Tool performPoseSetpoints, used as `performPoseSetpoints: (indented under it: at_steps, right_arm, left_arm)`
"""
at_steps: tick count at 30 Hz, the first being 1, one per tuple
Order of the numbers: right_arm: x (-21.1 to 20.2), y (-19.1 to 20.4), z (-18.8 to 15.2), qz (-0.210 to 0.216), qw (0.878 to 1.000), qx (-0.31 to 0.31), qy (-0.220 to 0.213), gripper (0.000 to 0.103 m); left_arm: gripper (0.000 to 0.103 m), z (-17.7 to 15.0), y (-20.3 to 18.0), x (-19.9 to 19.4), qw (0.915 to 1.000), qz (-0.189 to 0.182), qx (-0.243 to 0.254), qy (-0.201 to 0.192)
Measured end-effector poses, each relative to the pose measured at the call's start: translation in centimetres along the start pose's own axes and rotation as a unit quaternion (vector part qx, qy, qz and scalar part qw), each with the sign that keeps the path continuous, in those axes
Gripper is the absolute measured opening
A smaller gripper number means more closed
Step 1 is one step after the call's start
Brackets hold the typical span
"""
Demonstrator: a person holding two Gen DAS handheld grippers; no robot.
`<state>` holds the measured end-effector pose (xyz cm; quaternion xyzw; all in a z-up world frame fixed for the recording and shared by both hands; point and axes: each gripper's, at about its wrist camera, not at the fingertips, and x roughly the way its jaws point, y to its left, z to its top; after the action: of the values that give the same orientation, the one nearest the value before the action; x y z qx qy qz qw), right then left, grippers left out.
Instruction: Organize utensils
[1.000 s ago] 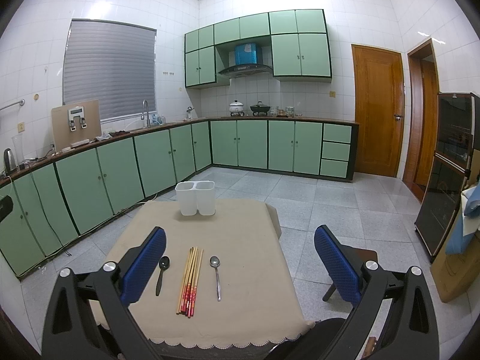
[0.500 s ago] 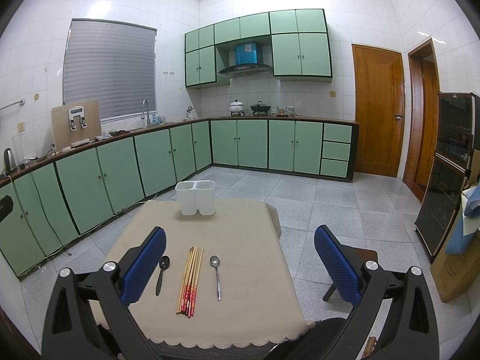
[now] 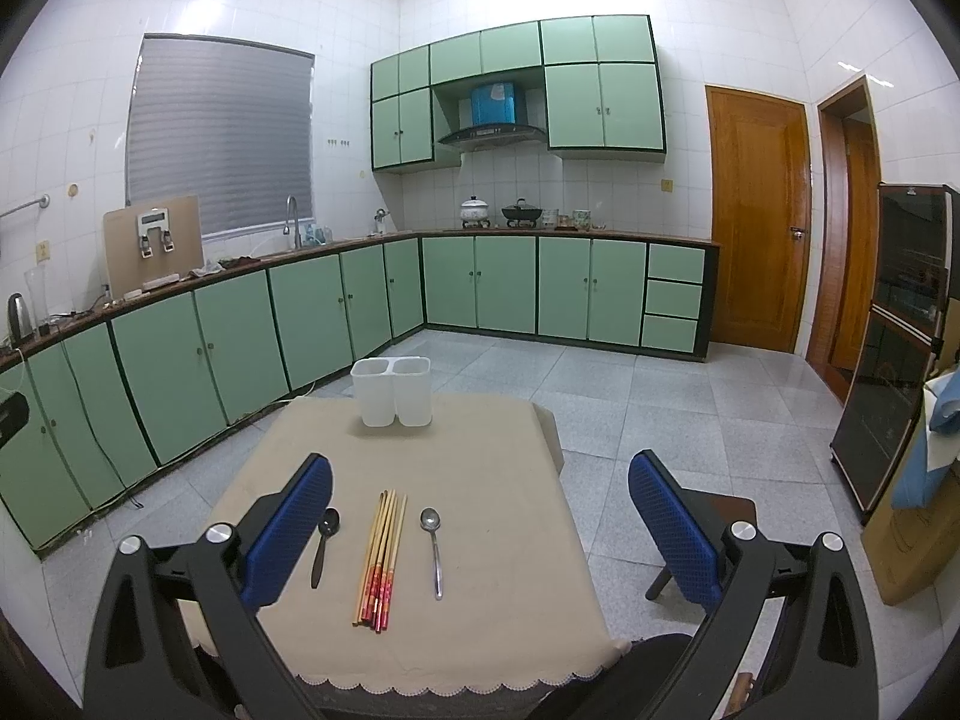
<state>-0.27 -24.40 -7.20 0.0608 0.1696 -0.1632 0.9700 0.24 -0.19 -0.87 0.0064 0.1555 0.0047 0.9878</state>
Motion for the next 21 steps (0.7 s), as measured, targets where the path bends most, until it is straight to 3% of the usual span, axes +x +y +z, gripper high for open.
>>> performPoseSetpoints:
  at_steps: [8,12,17,21]
  right_arm:
    - [2.6,-0.5,-0.8,0.019,0.999,0.001,0.034,0.097]
    - [6.0,-0.2,-3.0,0.031,0.997,-0.009,0.077,0.096]
    - [10.8,0.3,-6.2,0.057,0.988,-0.013,0.142,0.076]
    - [15.4,0.9,-8.7,0.096,0.977,-0.013,0.189,0.059]
  left_arm:
    - [0.098,-1.3,-0.7,2.5,0.9995,-0.011,0.011,0.026]
    - [0.098,-3.6,-2.0,5.5,0.9965,-0.049,0.014,0.066]
    - [0.098,-7.5,-3.5,10.6,0.9864,-0.096,0.020,0.132]
    - [0.096,-10.1,-4.4,13.7,0.9789,-0.122,0.020,0.163]
